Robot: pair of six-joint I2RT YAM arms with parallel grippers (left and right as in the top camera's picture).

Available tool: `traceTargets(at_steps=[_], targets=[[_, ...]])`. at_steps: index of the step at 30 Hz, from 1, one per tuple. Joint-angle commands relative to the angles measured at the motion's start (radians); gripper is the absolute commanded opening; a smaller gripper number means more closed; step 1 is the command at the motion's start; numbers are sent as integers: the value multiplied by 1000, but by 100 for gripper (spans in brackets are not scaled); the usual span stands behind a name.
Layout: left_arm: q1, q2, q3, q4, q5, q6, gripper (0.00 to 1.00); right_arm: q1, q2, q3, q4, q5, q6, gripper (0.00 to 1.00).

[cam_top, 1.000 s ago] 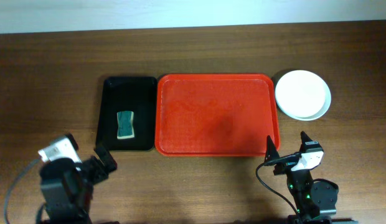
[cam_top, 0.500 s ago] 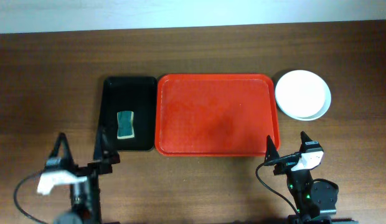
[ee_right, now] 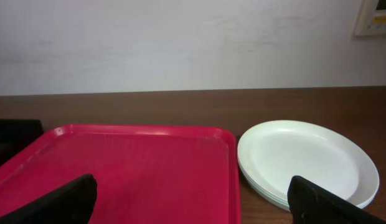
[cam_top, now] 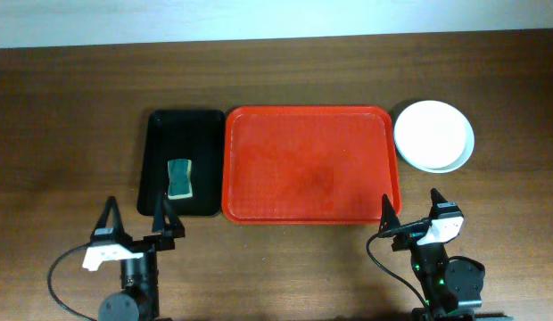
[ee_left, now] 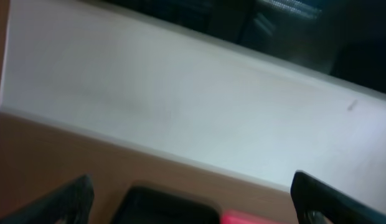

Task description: Clean dirty plates on tray and stack at the side

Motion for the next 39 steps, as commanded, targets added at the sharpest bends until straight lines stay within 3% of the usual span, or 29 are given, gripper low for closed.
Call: traceTargets(at_steps=[1, 2, 7, 13, 39], targets=[[-5, -3, -5, -188, 3, -9, 99, 5, -8, -5, -7, 8, 3, 99], [-5, -3, -5, -253, -3, -8, 99, 5, -8, -5, -7, 8, 3, 98], [-7, -3, -5, -249, 4, 84, 99, 5, -8, -5, -7, 8, 3, 99], [-39, -3, -5, -249, 18, 361, 99, 5, -8, -5, -7, 8, 3, 99], [-35, -3, -5, -248, 18, 365, 99, 5, -8, -5, -7, 8, 3, 99]])
